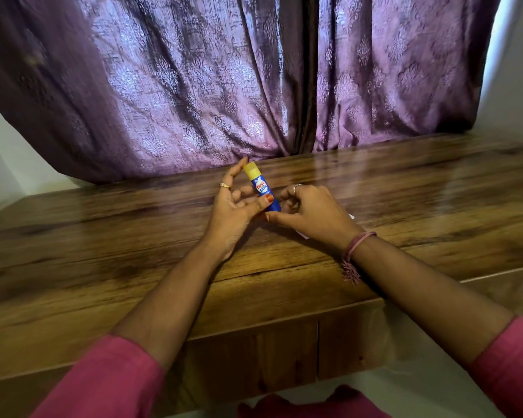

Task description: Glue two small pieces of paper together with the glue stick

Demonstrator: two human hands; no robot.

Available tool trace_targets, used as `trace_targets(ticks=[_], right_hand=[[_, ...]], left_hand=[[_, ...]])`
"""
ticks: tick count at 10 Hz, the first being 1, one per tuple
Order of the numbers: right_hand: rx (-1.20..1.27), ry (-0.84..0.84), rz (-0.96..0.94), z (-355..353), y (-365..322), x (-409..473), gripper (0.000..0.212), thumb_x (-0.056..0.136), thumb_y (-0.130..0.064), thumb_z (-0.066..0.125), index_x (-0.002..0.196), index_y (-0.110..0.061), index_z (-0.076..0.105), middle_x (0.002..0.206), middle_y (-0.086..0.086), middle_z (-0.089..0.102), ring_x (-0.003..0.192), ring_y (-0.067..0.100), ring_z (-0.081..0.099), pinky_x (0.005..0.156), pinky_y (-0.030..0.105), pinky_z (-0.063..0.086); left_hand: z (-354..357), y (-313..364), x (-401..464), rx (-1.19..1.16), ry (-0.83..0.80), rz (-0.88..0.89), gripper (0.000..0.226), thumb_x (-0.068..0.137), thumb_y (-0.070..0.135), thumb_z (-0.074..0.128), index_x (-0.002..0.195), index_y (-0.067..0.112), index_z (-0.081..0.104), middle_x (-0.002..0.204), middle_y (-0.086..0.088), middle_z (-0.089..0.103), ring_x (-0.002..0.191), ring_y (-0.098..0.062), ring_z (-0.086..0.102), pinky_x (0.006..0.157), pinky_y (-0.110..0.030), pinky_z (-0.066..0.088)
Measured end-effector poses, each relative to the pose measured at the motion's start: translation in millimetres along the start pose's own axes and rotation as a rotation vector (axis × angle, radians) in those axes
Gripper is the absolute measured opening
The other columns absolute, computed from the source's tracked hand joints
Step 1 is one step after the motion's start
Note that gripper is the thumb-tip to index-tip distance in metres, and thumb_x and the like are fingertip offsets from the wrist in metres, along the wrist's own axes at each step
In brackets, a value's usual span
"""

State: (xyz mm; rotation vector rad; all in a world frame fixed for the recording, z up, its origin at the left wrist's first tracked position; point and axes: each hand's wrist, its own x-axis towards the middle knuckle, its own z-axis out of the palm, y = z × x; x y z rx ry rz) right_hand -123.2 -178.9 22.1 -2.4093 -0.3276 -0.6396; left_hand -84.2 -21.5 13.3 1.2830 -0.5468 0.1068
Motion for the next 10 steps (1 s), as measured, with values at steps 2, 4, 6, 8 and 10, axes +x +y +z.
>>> trace_targets(ticks=[2, 4, 6, 8, 10], right_hand=[[-0.134, -0.003, 0.022, -12, 21, 11, 0.022, 0.087, -0.039, 0.061, 0.096, -0.021, 0.070, 0.081, -0.003, 0.071, 0.088, 0.024, 0.066, 0.075, 0.035, 0.047], [-0.127, 0.012, 0.055, -19, 26, 12, 0.014, 0.089, -0.028, 0.058, 0.091, -0.022, 0.071, 0.077, -0.004, 0.070, 0.087, 0.026, 0.066, 0.079, 0.037, 0.050], [-0.109, 0.019, 0.114, -21, 27, 13, 0.014, 0.088, -0.026, 0.057, 0.086, -0.021, 0.070, 0.085, 0.003, 0.074, 0.090, 0.027, 0.066, 0.085, 0.045, 0.052], [-0.109, 0.011, 0.143, -22, 28, 14, 0.016, 0.086, -0.024, 0.055, 0.085, -0.019, 0.071, 0.084, 0.003, 0.074, 0.088, 0.027, 0.066, 0.083, 0.044, 0.053], [-0.038, 0.065, 0.177, -24, 28, 13, 0.017, 0.089, -0.024, 0.056, 0.076, -0.021, 0.067, 0.078, 0.000, 0.073, 0.083, 0.022, 0.067, 0.080, 0.041, 0.055]], left_hand=[[-8, -6, 5, 0.140, 0.108, -0.049, 0.057, 0.074, -0.014, 0.068, 0.121, 0.011, 0.045, 0.091, -0.004, 0.067, 0.077, -0.011, 0.068, 0.079, -0.039, 0.057], [-11, -15, 9, 0.308, 0.087, -0.118, 0.034, 0.074, -0.015, 0.067, 0.101, 0.004, 0.058, 0.083, 0.001, 0.064, 0.062, 0.003, 0.064, 0.058, -0.013, 0.051], [-13, -18, 11, 0.361, 0.080, -0.140, 0.038, 0.074, -0.014, 0.069, 0.103, 0.006, 0.055, 0.087, 0.000, 0.063, 0.067, -0.002, 0.062, 0.063, -0.014, 0.053], [-14, -21, 11, 0.384, 0.063, -0.156, 0.043, 0.074, -0.014, 0.069, 0.110, 0.003, 0.053, 0.100, -0.010, 0.063, 0.079, -0.011, 0.062, 0.074, -0.022, 0.054], [-14, -16, 11, 0.361, 0.038, -0.172, 0.059, 0.074, -0.018, 0.066, 0.125, 0.000, 0.044, 0.110, -0.010, 0.060, 0.086, -0.011, 0.062, 0.069, -0.018, 0.055]])
